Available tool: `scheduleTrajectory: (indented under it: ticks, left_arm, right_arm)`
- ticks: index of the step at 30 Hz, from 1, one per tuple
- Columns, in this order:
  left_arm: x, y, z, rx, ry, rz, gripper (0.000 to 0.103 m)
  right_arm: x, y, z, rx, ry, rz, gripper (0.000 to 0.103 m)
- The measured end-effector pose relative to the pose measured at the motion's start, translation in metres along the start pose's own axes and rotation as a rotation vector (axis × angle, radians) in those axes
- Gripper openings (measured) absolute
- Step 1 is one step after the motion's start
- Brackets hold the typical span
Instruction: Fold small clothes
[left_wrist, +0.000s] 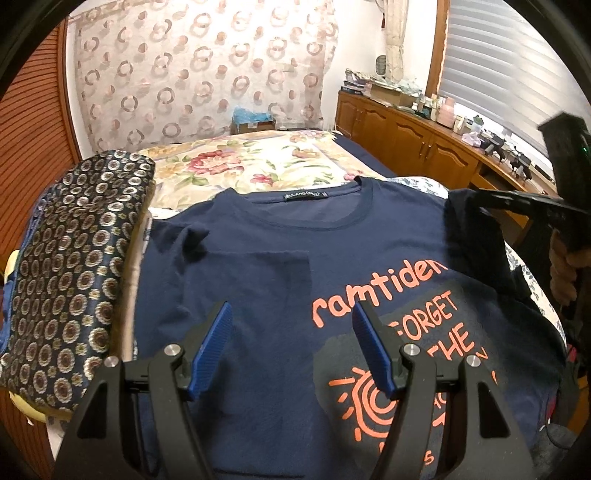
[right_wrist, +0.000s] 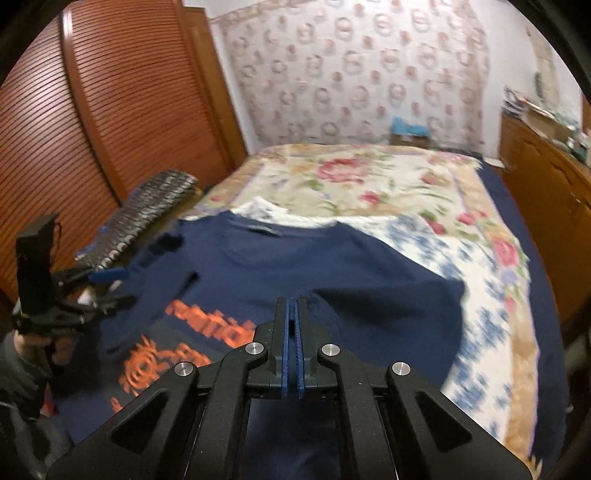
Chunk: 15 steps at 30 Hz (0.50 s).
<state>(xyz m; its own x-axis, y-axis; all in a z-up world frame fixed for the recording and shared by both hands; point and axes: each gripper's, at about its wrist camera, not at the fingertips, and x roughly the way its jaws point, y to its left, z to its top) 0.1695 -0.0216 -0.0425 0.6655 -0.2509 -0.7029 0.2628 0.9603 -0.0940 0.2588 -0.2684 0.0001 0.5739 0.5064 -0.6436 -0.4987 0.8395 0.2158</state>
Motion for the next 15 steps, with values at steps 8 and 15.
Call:
scheduleTrajectory:
  ticks: [8, 15]
  left_arm:
    - [-0.016, 0.011, -0.003, -0.027, -0.022, 0.031, 0.067]
    - [-0.017, 0.013, -0.008, -0.040, -0.024, 0.028, 0.067]
  right_arm:
    - [0.018, 0.015, 0.023, -0.016, -0.001, -0.040, 0.025]
    - [-0.008, 0.002, -0.001, -0.024, 0.033, -0.098, 0.025]
